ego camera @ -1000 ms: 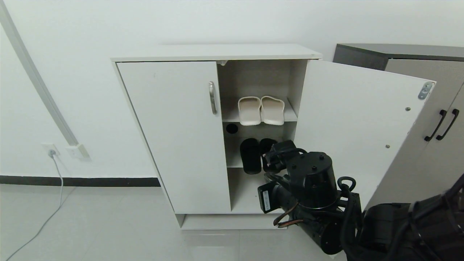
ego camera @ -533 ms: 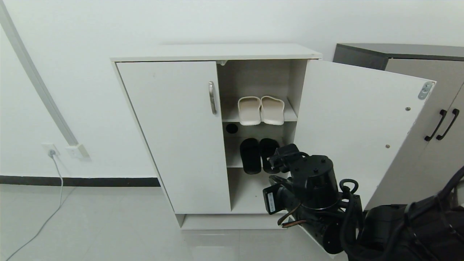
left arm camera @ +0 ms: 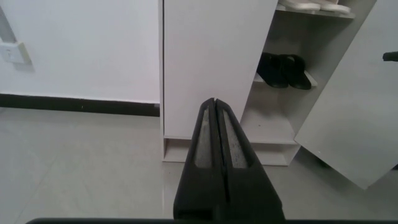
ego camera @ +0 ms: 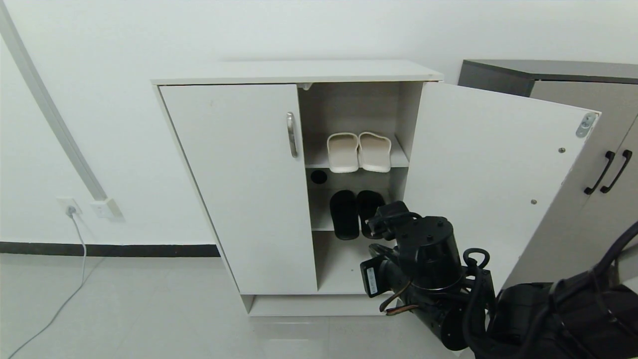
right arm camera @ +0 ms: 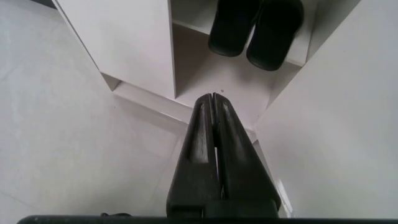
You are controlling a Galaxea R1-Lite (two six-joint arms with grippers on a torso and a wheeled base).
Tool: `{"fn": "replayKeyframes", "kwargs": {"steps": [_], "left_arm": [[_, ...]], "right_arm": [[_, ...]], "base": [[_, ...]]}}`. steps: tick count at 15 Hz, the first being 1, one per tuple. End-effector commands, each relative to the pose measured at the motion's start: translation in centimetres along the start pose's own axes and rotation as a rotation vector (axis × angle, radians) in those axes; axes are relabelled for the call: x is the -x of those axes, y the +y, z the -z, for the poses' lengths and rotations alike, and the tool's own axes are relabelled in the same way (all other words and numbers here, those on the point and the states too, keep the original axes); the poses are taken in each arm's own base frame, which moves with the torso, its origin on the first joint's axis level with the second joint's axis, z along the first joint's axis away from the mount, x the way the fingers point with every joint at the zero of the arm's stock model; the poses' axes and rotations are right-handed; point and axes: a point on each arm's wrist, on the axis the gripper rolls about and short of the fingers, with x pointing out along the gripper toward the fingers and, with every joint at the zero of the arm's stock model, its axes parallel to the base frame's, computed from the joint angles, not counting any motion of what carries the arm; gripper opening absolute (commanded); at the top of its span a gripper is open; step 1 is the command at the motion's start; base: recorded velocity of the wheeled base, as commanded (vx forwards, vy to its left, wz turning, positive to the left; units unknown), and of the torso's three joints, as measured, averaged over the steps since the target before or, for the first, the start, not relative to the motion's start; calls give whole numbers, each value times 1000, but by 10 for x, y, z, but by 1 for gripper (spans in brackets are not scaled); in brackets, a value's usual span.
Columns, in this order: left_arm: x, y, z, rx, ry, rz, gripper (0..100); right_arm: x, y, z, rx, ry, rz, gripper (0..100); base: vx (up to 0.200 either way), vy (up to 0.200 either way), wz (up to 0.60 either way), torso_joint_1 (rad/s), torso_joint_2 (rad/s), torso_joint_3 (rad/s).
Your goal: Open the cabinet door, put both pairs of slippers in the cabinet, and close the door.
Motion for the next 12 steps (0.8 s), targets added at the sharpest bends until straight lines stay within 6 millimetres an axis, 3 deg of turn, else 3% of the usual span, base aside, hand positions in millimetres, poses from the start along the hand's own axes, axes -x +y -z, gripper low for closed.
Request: {"fn": "replayKeyframes", "kwargs": {"steps": [1,5,12], "left_arm": [[0,0,0,0,1,-1,0],[0,0,0,0,1,-1,0],[0,0,0,-1,1,1,0]], "right_arm": [[-1,1,1,3,5,0,0],[-1,1,2,5,6,0,0],[-2,0,5,21,17,3,0]], "base": [[0,0,0,0,0,0],[0,0,0,10,-68,-70],[0,0,0,71,-410,-331]]}}
